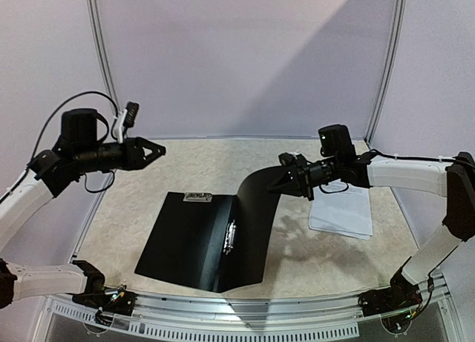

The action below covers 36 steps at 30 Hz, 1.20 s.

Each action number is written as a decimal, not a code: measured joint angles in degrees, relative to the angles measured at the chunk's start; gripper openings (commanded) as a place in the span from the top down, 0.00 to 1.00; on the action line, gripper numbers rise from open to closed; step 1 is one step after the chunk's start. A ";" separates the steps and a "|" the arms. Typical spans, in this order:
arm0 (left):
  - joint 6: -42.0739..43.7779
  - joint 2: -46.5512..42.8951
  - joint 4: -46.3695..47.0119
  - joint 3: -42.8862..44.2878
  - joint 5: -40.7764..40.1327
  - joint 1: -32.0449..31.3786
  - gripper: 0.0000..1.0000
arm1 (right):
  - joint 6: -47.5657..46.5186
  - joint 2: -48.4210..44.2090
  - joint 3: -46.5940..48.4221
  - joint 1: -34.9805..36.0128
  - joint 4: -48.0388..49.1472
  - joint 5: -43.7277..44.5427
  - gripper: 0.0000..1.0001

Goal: Put the files into the folder
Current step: Place the folder at the center of the board, then adjust the folder at the center of the board.

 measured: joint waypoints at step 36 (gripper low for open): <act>13.42 13.38 22.91 -19.26 -18.82 -47.56 0.55 | -42.49 26.80 19.39 -10.71 -34.23 24.55 0.69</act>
